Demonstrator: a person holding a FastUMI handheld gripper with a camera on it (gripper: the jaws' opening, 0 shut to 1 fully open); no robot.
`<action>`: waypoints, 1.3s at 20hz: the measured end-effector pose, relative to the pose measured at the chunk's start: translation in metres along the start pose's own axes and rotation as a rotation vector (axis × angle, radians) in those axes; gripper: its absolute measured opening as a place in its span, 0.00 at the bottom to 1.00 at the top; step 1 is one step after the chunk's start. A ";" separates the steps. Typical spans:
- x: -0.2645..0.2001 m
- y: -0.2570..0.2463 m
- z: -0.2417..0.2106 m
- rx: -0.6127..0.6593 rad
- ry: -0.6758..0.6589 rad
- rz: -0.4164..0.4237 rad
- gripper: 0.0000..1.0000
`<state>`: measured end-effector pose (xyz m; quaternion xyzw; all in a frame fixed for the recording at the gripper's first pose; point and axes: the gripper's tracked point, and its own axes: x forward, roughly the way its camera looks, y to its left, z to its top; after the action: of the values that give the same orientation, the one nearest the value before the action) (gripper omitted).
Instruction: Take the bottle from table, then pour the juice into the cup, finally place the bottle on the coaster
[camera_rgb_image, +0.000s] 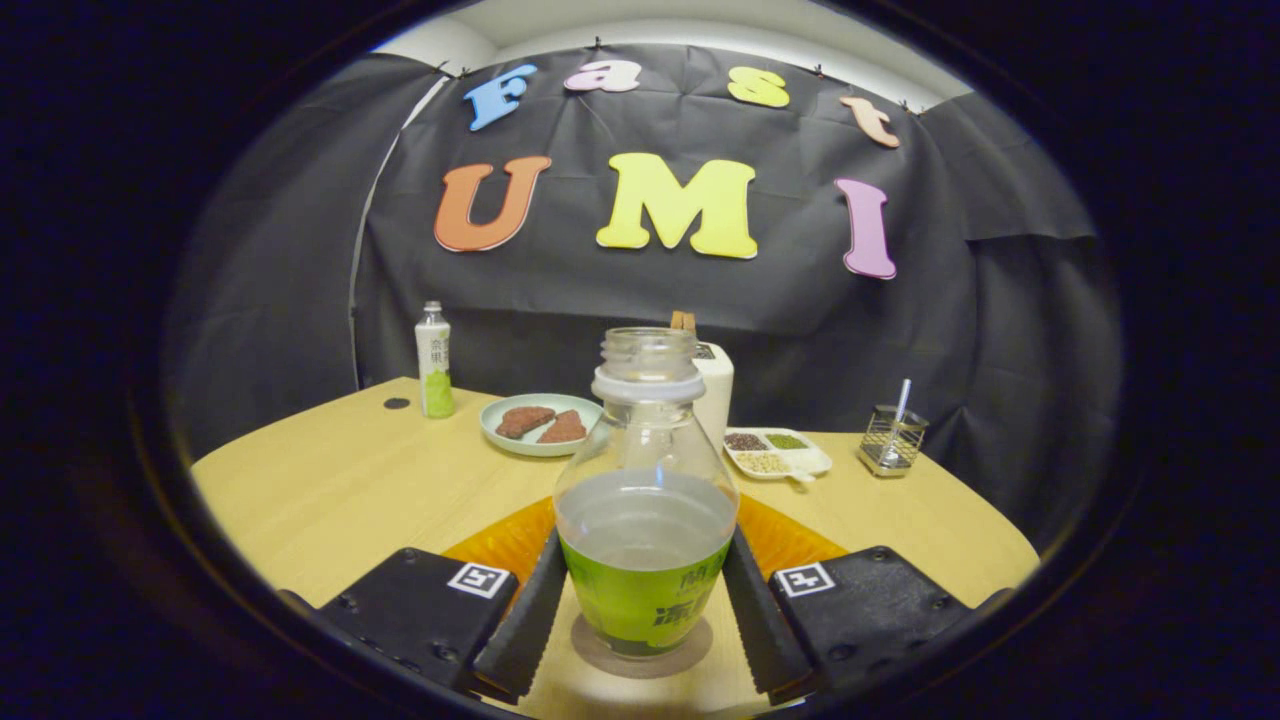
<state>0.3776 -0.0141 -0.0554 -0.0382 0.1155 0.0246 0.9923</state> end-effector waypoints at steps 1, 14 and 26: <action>0.001 0.001 -0.003 0.006 -0.004 0.007 0.82; -0.015 -0.001 -0.005 0.067 -0.039 0.019 1.00; -0.054 0.011 0.007 0.001 -0.082 -0.002 1.00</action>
<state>0.3259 -0.0048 -0.0372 -0.0365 0.0748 0.0253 0.9962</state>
